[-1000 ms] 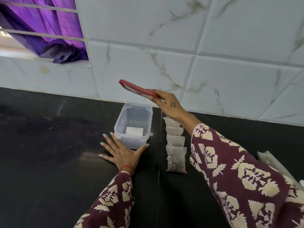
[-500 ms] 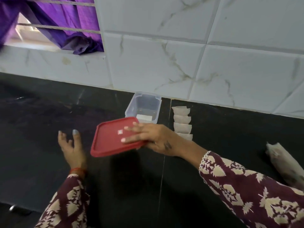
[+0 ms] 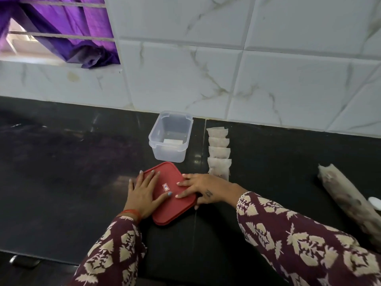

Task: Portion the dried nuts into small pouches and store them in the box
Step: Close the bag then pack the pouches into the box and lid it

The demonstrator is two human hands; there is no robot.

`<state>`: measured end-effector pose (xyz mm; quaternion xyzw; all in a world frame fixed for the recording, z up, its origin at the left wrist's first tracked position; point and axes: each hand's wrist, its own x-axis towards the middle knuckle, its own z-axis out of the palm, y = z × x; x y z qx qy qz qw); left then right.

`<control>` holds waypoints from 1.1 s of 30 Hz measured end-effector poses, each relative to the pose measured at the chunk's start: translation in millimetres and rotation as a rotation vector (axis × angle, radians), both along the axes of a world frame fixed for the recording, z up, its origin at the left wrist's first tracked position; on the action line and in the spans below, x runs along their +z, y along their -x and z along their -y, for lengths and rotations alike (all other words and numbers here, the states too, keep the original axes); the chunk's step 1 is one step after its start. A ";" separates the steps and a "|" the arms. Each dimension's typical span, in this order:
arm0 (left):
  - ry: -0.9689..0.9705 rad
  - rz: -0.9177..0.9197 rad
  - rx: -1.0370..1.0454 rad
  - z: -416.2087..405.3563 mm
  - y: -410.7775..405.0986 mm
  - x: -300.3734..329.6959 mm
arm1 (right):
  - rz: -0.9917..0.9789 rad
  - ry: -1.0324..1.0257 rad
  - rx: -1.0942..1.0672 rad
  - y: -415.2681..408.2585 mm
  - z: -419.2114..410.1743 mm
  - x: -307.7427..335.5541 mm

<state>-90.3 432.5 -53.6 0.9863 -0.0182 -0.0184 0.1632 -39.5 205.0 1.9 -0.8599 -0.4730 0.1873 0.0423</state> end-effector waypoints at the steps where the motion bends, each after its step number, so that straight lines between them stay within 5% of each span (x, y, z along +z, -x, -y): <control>1: -0.037 -0.006 0.011 2.1 0.7 -2.2 | -0.009 0.010 -0.033 0.1 2.5 -0.7; 5: -0.173 -0.034 0.096 15.5 9.8 -0.5 | 0.075 -0.040 -0.215 14.2 11.6 -4.2; 10: -0.268 -0.028 0.209 32.1 17.5 7.1 | 0.058 -0.427 -0.623 56.1 -14.8 -26.0; 17: -0.252 0.125 0.089 36.5 12.3 -8.9 | 0.061 -0.062 -0.638 56.0 -35.9 -43.3; 26: -0.138 -0.073 0.127 35.0 18.6 -2.9 | 0.090 -0.060 -0.532 50.2 -32.3 -47.3; 33: 0.293 0.310 0.074 82.6 -1.3 55.9 | -0.004 -0.644 -0.609 34.7 5.9 1.4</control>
